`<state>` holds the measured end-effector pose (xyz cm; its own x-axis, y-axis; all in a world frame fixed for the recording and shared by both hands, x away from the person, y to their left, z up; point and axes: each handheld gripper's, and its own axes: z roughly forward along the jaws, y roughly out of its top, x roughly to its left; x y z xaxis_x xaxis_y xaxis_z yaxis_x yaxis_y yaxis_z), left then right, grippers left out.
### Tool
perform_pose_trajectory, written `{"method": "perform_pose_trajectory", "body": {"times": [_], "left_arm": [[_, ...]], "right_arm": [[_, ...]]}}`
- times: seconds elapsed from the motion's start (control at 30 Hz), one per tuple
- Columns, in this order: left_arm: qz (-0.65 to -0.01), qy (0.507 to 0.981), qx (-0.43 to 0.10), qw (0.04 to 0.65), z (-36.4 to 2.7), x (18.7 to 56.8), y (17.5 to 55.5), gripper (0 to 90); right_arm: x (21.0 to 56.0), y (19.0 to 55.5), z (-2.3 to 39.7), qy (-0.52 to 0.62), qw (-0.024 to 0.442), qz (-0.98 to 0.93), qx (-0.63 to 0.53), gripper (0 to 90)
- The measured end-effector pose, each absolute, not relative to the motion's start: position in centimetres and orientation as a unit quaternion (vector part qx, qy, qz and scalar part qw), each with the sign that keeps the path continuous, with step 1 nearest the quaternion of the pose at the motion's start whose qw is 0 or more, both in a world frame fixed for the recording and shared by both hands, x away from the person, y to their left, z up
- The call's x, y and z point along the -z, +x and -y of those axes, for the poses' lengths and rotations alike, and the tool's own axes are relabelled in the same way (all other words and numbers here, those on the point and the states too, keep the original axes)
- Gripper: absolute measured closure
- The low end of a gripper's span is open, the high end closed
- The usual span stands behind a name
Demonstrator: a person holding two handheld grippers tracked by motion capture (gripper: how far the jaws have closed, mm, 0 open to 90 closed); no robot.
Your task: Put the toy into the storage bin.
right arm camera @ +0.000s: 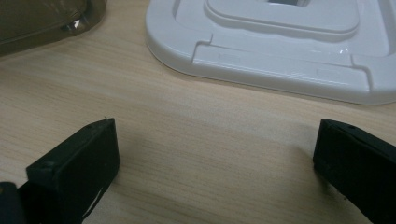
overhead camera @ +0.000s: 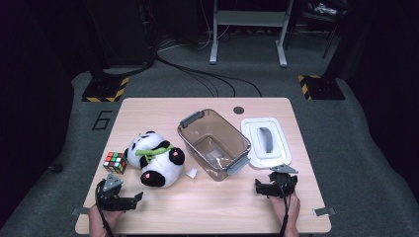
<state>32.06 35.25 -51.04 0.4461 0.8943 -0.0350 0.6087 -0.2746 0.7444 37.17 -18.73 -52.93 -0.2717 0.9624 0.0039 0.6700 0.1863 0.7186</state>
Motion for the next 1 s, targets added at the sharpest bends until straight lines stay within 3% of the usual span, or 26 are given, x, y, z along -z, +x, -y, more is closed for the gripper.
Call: {"method": "perform_pose_trajectory", "body": {"times": [0.23, 0.5, 0.77, 1.0], "left_arm": [[-0.469, 0.775, -0.183, 0.381, -35.5, 47.2, 31.6, 0.0], [-0.431, 0.79, -0.181, 0.396, -34.6, 42.7, 34.3, 0.0], [-0.397, 0.811, -0.166, 0.397, -32.8, 40.6, 38.6, 0.0], [-0.388, 0.825, -0.144, 0.384, -31.3, 41.0, 41.5, 0.0]], "right_arm": [[52.9, 37.2, 18.7, 0.556, 0.234, -0.734, -0.312, 0.0], [52.9, 37.2, 18.7, 0.556, 0.234, -0.734, -0.312, 0.0], [52.9, 37.2, 18.7, 0.556, 0.234, -0.734, -0.312, 0.0], [52.9, 37.2, 18.7, 0.556, 0.234, -0.734, -0.312, 0.0]]}}
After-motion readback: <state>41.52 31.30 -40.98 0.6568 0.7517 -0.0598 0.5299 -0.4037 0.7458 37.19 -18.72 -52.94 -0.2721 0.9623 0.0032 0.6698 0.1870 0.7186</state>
